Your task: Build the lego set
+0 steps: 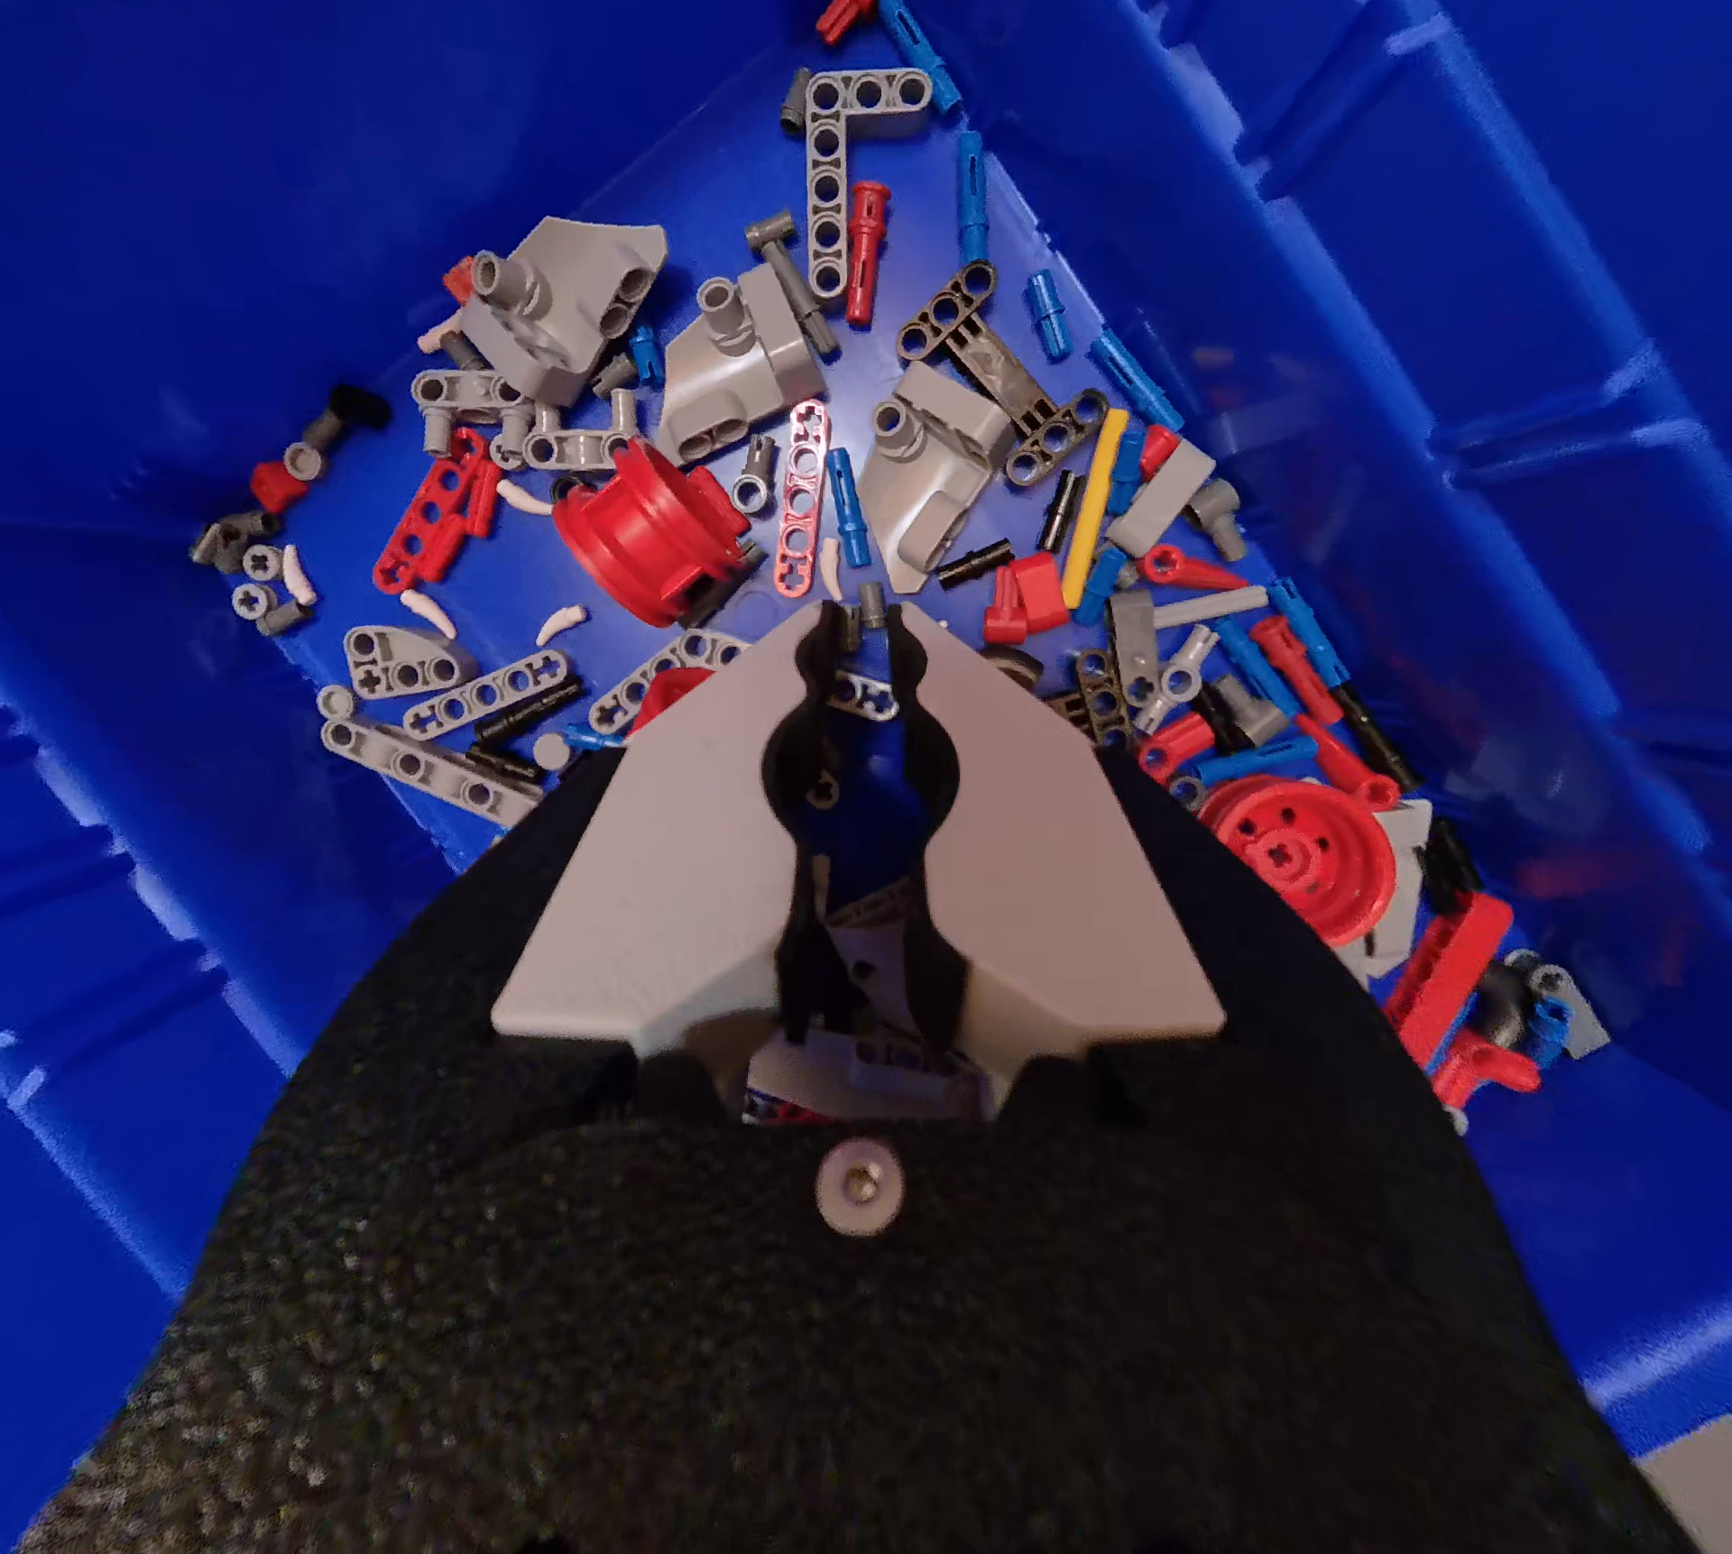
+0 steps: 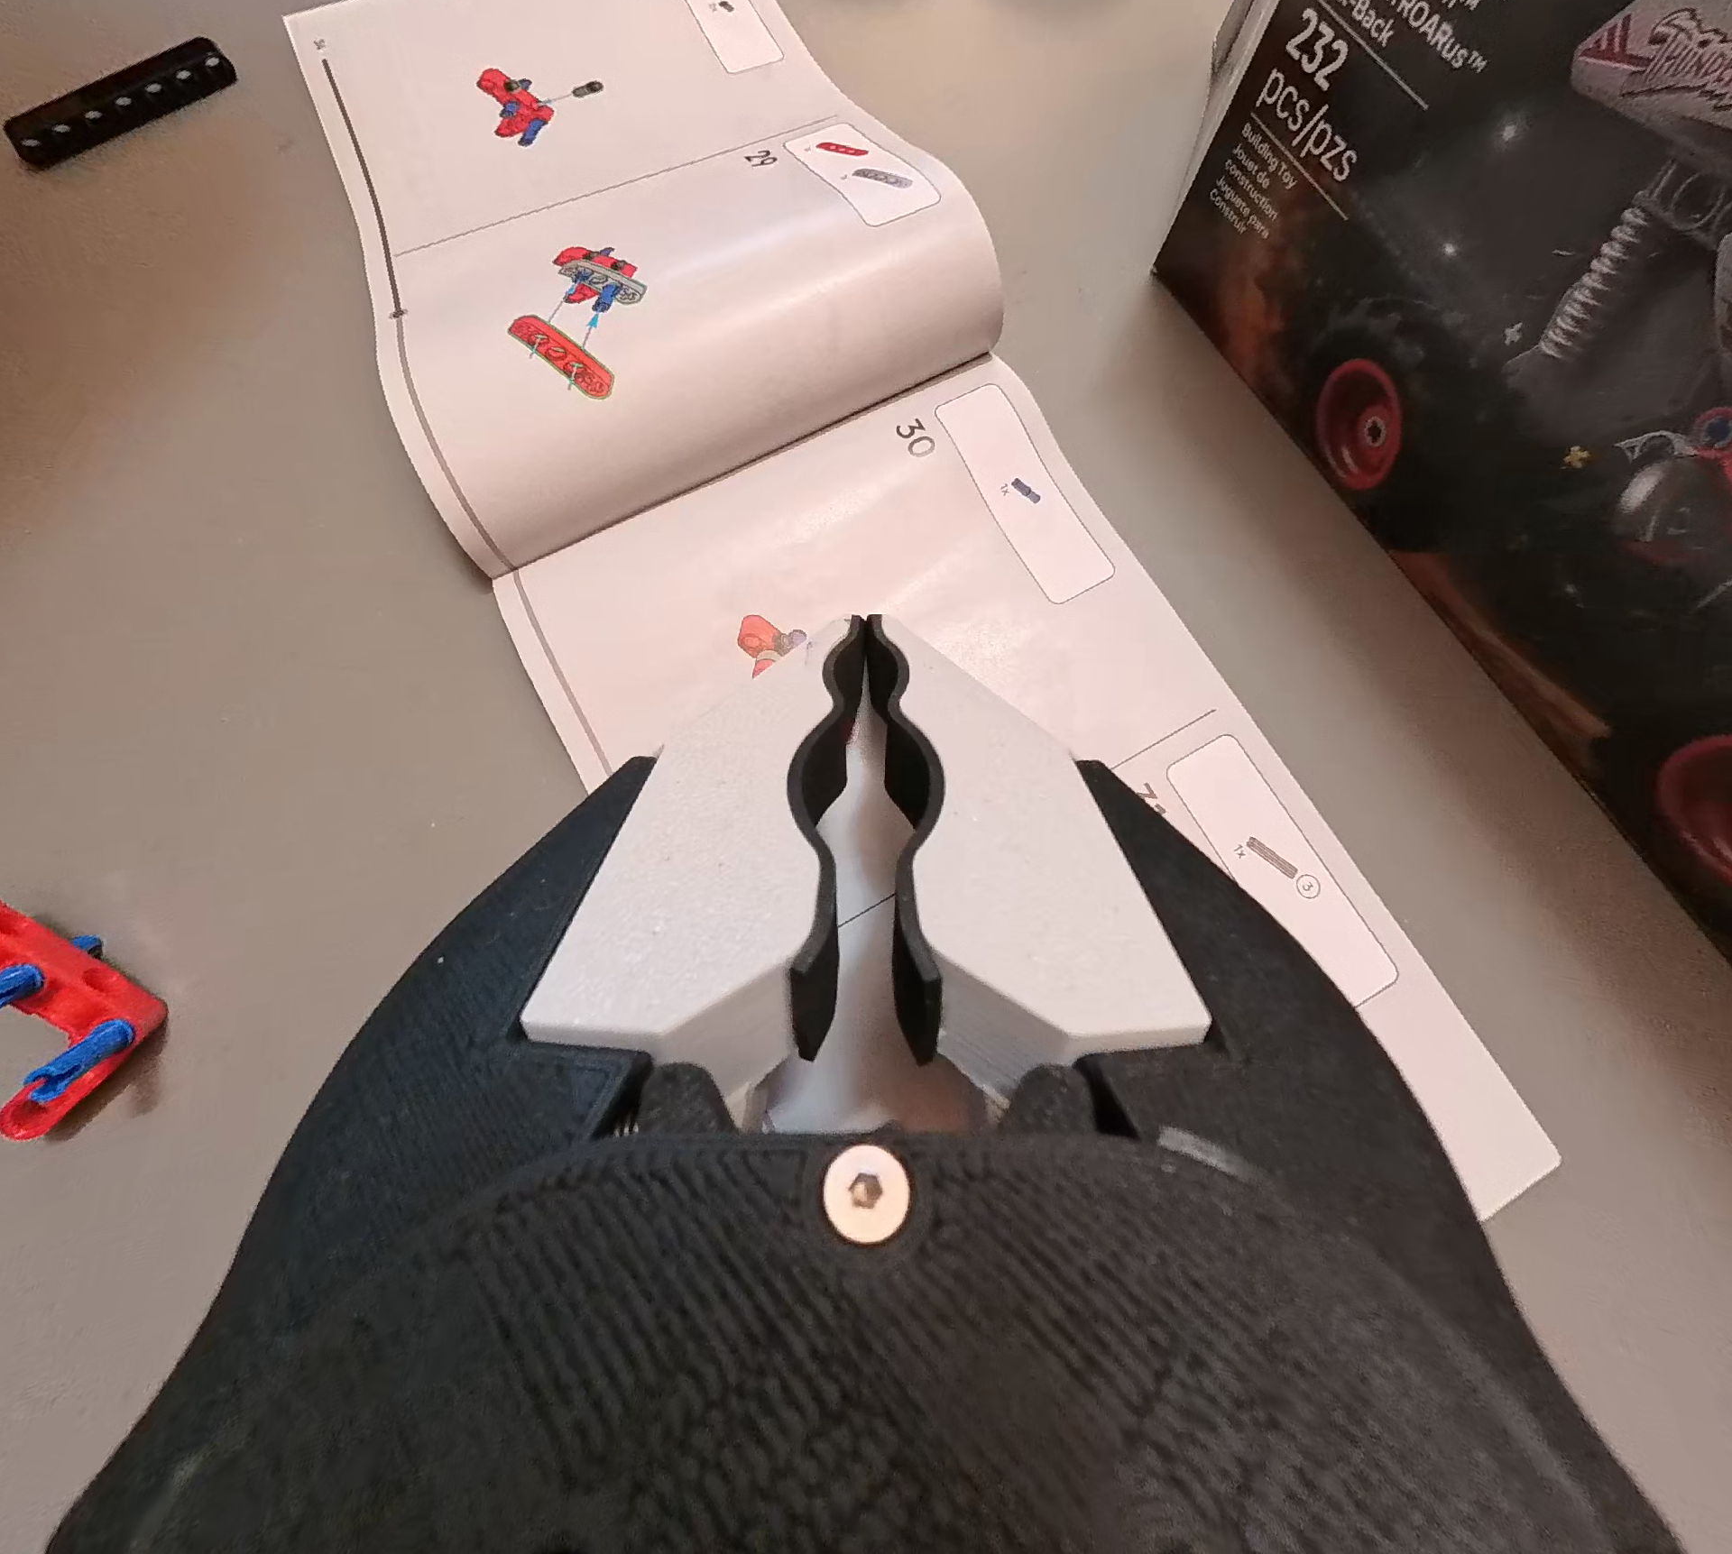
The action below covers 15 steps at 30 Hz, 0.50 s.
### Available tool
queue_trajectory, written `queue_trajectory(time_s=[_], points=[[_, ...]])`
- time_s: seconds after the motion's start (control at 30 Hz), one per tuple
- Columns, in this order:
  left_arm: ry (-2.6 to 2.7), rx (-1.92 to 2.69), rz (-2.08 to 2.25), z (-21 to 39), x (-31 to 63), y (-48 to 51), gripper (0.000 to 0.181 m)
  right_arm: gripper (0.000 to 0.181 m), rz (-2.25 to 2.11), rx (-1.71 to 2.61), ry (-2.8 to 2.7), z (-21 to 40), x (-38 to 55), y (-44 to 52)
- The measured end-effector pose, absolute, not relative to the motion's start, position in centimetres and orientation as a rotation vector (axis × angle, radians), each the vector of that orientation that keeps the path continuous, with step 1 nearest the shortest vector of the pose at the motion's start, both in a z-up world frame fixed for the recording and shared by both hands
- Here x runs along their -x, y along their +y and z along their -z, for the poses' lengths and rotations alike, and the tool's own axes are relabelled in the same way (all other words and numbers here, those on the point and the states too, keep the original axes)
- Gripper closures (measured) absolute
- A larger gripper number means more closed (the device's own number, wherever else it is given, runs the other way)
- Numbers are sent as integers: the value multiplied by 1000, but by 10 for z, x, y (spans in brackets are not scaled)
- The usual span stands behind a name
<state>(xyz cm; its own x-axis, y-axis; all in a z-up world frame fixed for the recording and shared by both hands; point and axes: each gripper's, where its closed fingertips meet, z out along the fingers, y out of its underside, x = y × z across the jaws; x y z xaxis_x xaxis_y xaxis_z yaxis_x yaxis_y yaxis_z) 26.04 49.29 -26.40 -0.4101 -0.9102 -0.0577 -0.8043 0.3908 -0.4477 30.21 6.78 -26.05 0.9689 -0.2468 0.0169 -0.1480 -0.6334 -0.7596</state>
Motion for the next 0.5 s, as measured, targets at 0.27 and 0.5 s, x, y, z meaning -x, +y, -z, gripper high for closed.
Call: queue_trajectory(time_s=[0.27,0.5], points=[[2253,1338,649,236,-265,491,181,181,145,2266,277,261,-302,68],[2219,1387,600,238,-262,503,181,181,163,2268,269,260,-302,68]])
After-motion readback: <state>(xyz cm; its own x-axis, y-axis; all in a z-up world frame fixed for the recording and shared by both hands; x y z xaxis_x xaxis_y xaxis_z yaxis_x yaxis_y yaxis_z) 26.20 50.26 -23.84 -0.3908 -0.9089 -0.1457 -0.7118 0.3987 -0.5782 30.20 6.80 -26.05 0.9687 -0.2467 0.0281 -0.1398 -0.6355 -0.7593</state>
